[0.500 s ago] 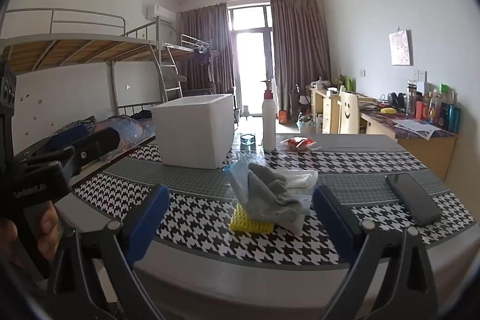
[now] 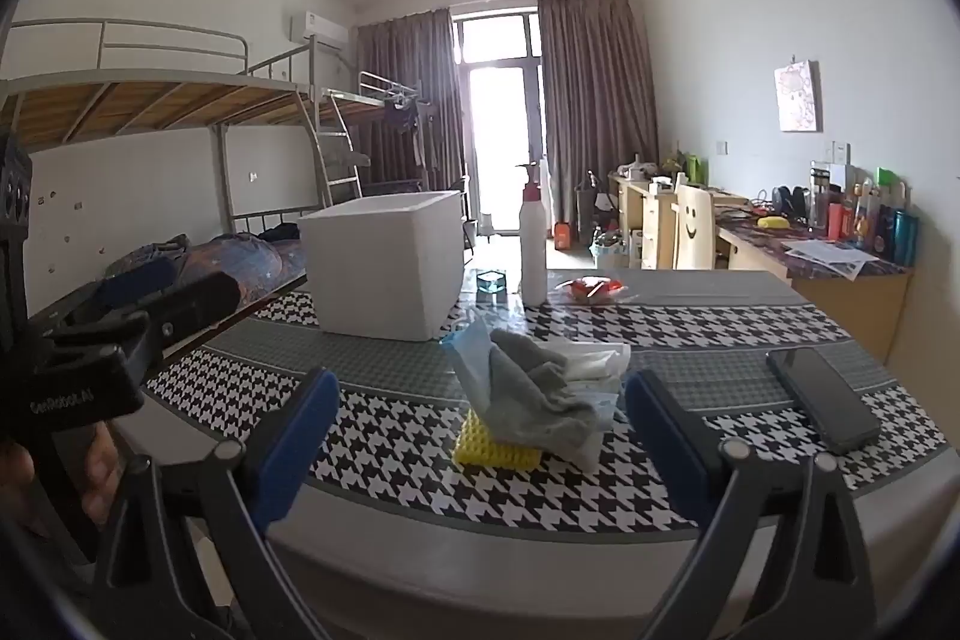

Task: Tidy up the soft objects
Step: 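Move both grippers toward the pile of mask, grey cloth and sponge, then grasp the blue face mask with the left gripper while the right grasps the grey cloth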

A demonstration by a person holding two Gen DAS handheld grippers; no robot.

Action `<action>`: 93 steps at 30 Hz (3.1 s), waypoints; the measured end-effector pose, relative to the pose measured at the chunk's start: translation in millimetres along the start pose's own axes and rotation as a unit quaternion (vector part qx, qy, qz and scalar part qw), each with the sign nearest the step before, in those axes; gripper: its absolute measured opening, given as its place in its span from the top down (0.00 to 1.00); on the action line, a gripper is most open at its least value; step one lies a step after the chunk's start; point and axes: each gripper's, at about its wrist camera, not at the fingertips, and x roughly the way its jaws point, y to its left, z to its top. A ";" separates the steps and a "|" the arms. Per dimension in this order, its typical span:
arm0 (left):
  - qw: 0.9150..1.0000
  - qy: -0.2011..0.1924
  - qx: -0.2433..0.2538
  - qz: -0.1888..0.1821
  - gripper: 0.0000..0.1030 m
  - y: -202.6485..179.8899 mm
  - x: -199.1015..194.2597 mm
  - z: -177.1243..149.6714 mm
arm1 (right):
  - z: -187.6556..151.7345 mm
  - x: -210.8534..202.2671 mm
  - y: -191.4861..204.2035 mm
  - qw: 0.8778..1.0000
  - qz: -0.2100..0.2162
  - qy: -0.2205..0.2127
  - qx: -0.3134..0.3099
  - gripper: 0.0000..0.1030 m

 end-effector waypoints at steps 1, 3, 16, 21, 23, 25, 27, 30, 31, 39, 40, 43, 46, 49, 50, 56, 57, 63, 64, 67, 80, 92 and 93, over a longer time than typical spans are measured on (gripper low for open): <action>1.000 0.001 0.000 -0.004 0.01 -0.2 0.1 0.1 | 0.7 -0.4 -1.3 1.000 0.000 0.000 0.000 0.05; 1.000 0.005 0.001 -0.008 0.01 -0.5 0.6 0.4 | 0.7 -0.3 0.0 1.000 -0.001 -0.002 0.002 0.05; 1.000 0.015 -0.010 -0.015 0.01 4.4 3.3 -1.1 | 0.1 0.4 -3.2 1.000 -0.002 -0.005 0.001 0.05; 1.000 0.016 -0.014 -0.012 0.01 5.6 3.0 -0.3 | -0.1 0.6 -2.6 1.000 -0.002 -0.005 0.000 0.05; 1.000 0.016 -0.014 -0.011 0.01 5.4 3.3 -0.5 | -0.1 0.7 -2.4 1.000 -0.003 -0.005 0.000 0.05; 1.000 0.017 -0.014 -0.010 0.01 5.7 3.4 -1.0 | -0.4 0.4 -2.2 1.000 -0.003 -0.005 -0.001 0.05; 1.000 0.018 -0.012 -0.010 0.01 4.7 3.2 -0.3 | -0.2 0.6 -2.3 1.000 -0.003 -0.006 0.000 0.05; 1.000 0.015 -0.012 -0.010 0.01 4.6 2.9 0.2 | 0.0 1.5 -2.9 1.000 -0.006 -0.005 0.003 0.05; 1.000 0.014 -0.012 -0.009 0.01 5.1 2.9 -0.2 | 0.5 0.9 -3.3 1.000 -0.005 -0.006 0.005 0.05; 1.000 0.019 -0.004 -0.011 0.01 1.3 6.2 0.5 | -2.0 1.2 -3.7 1.000 -0.006 -0.007 0.006 0.05; 1.000 0.017 -0.005 -0.011 0.01 1.6 6.1 0.2 | -1.3 0.8 -4.2 1.000 -0.007 -0.007 0.008 0.05; 1.000 0.017 -0.003 -0.011 0.01 2.4 6.4 -0.5 | -1.3 1.6 -4.6 1.000 -0.008 -0.008 0.010 0.05; 1.000 0.016 -0.006 -0.014 0.01 2.6 6.8 -0.5 | -2.1 3.4 -5.6 1.000 -0.008 -0.005 0.012 0.05; 1.000 0.019 -0.006 -0.018 0.01 2.4 8.9 -1.0 | -2.8 4.1 -4.9 1.000 -0.010 -0.004 0.009 0.05; 1.000 0.020 -0.007 -0.019 0.01 2.5 10.1 -1.4 | -2.8 4.1 -4.9 1.000 -0.012 -0.004 0.008 0.05; 0.999 0.030 -0.009 -0.024 0.01 2.1 20.0 -2.1 | -4.6 9.1 -9.4 1.000 -0.019 0.003 0.011 0.05; 0.999 0.032 -0.009 -0.026 0.01 1.4 21.5 -2.5 | -4.5 10.5 -10.1 1.000 -0.018 0.005 0.011 0.05; 0.998 0.053 -0.012 -0.035 0.01 -0.6 38.2 -7.2 | -5.3 20.4 -13.4 0.999 -0.024 0.019 0.010 0.05; 0.998 0.056 -0.013 -0.036 0.01 -0.6 40.2 -7.8 | -5.5 22.3 -13.9 0.999 -0.025 0.022 0.009 0.05; 0.997 0.061 -0.013 -0.037 0.01 -1.4 46.4 -9.4 | -6.2 25.8 -14.7 0.999 -0.028 0.026 0.006 0.05; 0.994 0.096 -0.015 -0.049 0.01 -1.0 76.4 -18.2 | -7.0 48.2 -24.8 0.998 -0.031 0.057 0.020 0.05; 0.990 0.127 -0.017 -0.065 0.01 0.2 108.1 -23.9 | -11.3 75.2 -31.7 0.995 -0.033 0.092 0.016 0.05; 0.989 0.130 -0.018 -0.068 0.01 -0.3 110.9 -24.2 | -11.4 76.8 -33.4 0.995 -0.035 0.095 0.017 0.05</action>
